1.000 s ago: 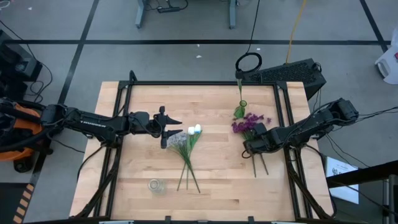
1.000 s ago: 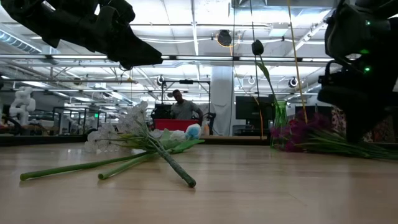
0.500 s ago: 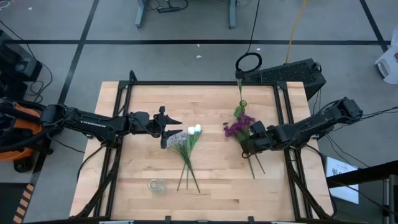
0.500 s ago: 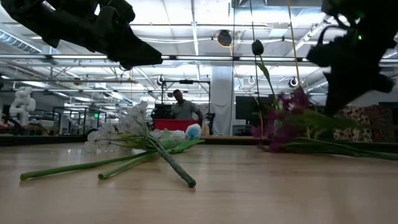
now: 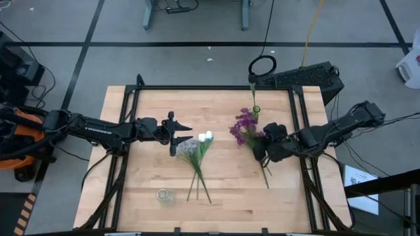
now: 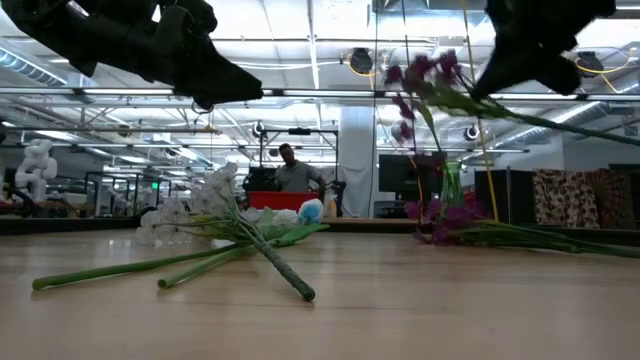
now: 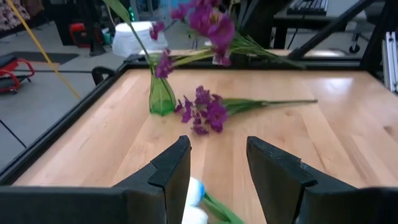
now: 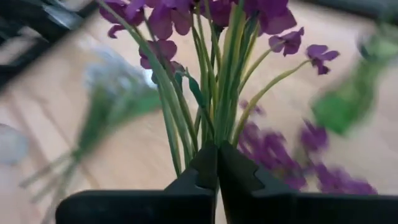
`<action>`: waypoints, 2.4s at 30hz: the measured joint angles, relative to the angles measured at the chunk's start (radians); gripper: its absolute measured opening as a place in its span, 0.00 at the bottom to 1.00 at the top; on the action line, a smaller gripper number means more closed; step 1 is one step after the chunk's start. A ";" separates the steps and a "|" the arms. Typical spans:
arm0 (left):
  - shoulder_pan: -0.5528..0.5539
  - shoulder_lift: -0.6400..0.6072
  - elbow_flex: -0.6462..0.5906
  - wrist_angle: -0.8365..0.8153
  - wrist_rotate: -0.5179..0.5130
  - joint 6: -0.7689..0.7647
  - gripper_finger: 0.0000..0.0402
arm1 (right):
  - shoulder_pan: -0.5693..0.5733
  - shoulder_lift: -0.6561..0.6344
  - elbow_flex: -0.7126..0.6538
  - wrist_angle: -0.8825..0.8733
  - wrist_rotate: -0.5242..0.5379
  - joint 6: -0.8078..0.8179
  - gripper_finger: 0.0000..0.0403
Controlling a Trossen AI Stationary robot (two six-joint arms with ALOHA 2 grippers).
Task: Sort flowers into vase by color
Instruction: Put the right violet flower into the green vase
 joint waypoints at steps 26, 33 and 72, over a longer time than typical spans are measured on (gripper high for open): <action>-0.026 0.053 0.000 0.195 0.080 -0.122 0.41 | -0.098 0.456 0.000 1.705 -0.050 -1.135 0.00; -0.037 0.058 0.000 0.190 0.159 -0.107 0.43 | -0.155 0.647 0.000 2.035 -0.096 -1.178 0.00; -0.004 0.351 0.053 0.386 0.206 -0.097 0.46 | -0.219 0.761 0.000 2.257 -0.288 -1.216 0.00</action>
